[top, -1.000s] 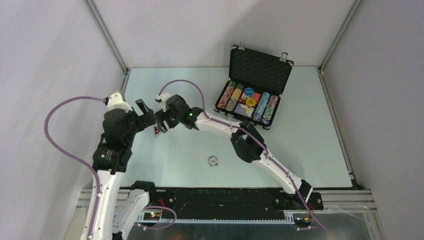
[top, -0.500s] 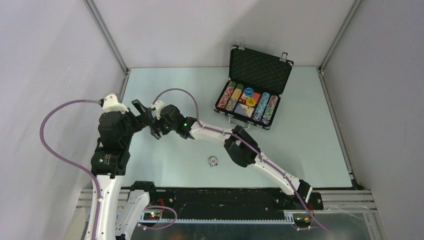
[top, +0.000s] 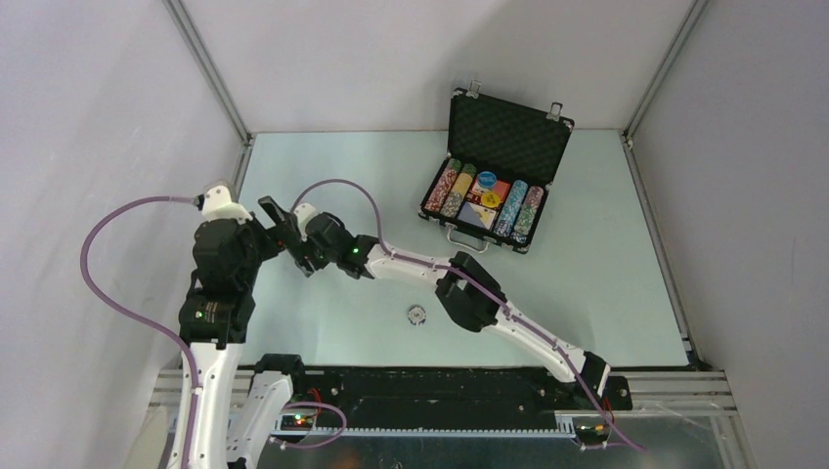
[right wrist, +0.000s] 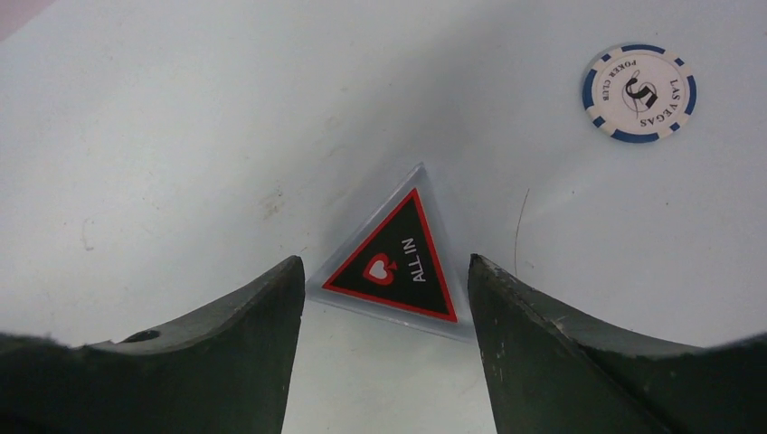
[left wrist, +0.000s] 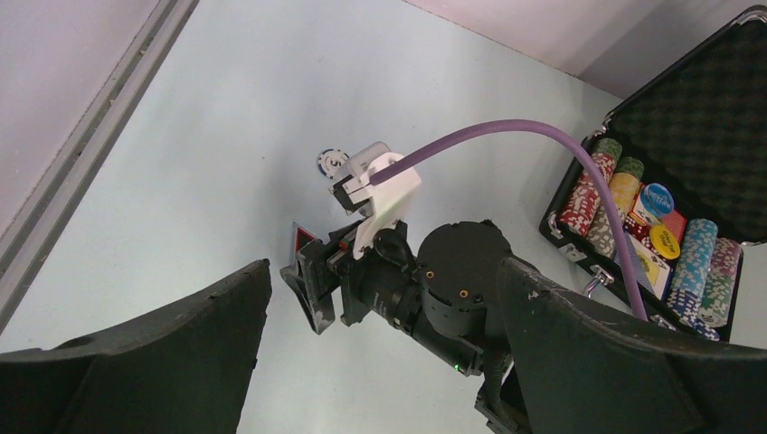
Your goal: Pack up texas hold em set
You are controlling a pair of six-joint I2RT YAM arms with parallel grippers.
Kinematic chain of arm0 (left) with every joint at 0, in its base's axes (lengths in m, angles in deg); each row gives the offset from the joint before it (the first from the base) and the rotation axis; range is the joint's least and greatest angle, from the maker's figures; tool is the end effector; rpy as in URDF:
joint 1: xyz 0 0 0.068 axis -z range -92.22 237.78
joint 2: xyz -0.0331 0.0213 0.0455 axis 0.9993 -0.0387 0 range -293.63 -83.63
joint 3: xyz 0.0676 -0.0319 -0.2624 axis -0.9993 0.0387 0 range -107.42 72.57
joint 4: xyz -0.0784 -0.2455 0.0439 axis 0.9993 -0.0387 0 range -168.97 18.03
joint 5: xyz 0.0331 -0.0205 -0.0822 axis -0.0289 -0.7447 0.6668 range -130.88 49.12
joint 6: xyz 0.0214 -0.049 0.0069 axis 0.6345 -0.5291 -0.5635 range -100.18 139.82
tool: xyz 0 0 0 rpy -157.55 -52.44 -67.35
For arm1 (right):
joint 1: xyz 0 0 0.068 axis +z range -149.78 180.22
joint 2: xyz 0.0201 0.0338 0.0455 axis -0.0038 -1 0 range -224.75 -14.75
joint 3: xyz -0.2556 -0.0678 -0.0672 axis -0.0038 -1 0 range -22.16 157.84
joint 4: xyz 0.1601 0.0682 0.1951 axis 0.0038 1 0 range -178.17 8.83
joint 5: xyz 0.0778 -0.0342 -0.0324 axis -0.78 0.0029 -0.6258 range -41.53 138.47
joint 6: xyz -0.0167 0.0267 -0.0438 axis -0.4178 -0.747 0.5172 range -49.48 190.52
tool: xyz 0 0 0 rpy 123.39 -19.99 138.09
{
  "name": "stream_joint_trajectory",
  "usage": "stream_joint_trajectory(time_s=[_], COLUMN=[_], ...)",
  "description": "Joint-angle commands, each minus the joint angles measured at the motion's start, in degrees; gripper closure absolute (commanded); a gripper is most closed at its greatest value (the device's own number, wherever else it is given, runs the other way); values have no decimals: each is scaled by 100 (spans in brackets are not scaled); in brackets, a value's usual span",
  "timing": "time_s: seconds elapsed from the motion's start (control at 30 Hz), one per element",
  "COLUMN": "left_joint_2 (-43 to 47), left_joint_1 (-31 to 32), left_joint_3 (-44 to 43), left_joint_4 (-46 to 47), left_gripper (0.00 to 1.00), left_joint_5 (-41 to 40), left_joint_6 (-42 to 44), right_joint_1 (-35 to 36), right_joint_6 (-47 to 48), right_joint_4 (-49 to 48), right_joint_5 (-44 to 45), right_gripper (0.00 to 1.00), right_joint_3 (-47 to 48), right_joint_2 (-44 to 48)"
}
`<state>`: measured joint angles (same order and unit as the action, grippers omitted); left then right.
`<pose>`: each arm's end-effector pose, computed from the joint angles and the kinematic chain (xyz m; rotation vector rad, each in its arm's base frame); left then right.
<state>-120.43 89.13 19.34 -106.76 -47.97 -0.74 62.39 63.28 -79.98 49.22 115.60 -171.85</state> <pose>0.1304 0.0015 0.3641 -0.3985 1.8486 -0.1444 0.2859 0.5405 0.1410 -0.9766 1.8973 0.7252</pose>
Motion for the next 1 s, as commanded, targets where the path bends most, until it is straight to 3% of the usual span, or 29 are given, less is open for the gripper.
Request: stream_joint_trajectory(time_s=[0.0, 0.07, 0.13, 0.2, 0.4, 0.7, 0.97], left_joint_2=[53, 63, 62, 73, 76, 61, 58], left_joint_1=[-58, -57, -61, -63, -64, -58, -61], left_joint_3=[14, 12, 20, 16, 31, 43, 65], left_joint_4=[185, 185, 183, 188, 187, 201, 205], left_gripper=[0, 0, 0, 0, 0, 0, 0], left_joint_5=[102, 114, 126, 136, 139, 188, 182], left_joint_6=[6, 8, 8, 10, 21, 22, 35], right_joint_1=[14, 10, 1, -11, -49, -278, -291], right_joint_6=[131, 211, 258, 180, -117, -801, -1315], right_joint_4=[220, 360, 529, 676, 933, 953, 1406], right_joint_5=[286, 499, 638, 682, 1080, 1127, 1263], right_gripper=[31, 34, 53, 61, 58, 55, 53], right_joint_3=[350, 360, 372, 349, 9, -2290, -3789], right_joint_2=[-88, -95, -142, -142, 134, 1466, 2577])
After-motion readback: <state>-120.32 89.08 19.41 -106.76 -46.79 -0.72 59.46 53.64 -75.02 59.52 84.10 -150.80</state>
